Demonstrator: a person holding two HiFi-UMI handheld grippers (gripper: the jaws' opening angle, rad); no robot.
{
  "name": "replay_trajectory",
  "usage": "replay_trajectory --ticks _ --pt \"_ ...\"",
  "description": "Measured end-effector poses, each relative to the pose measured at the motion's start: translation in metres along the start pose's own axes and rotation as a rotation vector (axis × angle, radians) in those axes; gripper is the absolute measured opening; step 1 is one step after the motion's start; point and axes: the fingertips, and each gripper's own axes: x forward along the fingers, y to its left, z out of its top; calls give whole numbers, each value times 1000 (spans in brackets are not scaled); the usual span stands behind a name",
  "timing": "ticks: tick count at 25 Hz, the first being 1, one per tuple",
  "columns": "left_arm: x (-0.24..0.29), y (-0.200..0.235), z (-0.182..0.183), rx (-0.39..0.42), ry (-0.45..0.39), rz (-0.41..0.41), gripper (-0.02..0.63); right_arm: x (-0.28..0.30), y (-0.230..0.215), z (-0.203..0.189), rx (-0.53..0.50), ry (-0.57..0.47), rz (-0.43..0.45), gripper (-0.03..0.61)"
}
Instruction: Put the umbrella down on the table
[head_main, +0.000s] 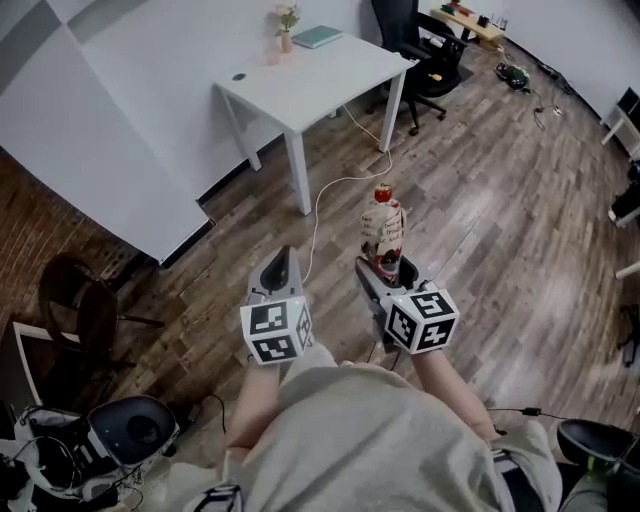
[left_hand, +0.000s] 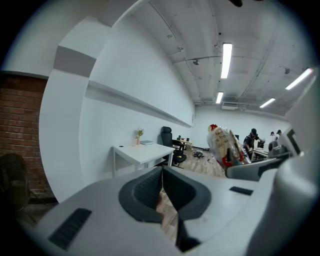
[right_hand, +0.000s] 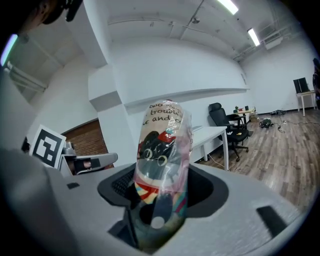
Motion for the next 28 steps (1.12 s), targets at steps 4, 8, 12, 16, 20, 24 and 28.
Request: replay_trajectory --ticks 4,8,12,16,20,24,28 --pt "-4 -1 7 13 -13 9 9 -2 2 7 0 -16 13 273" --pt "-6 -6 8 10 -25 16 9 -7 2 7 -5 -24 28 275" --pt "-9 -19 6 16 -24 16 9 -13 -4 6 -5 -23 35 275" --pt "-11 -23 0 23 -10 20 9 -13 -7 5 14 -26 41 275" --pt "-8 -17 -4 16 -1 32 9 -6 -11 6 33 -21 46 275" --pt "6 -11 -1 -4 -6 33 9 5 -16 9 38 -17 42 275" --pt "26 -12 3 4 -11 17 9 16 -28 15 46 -24 34 275"
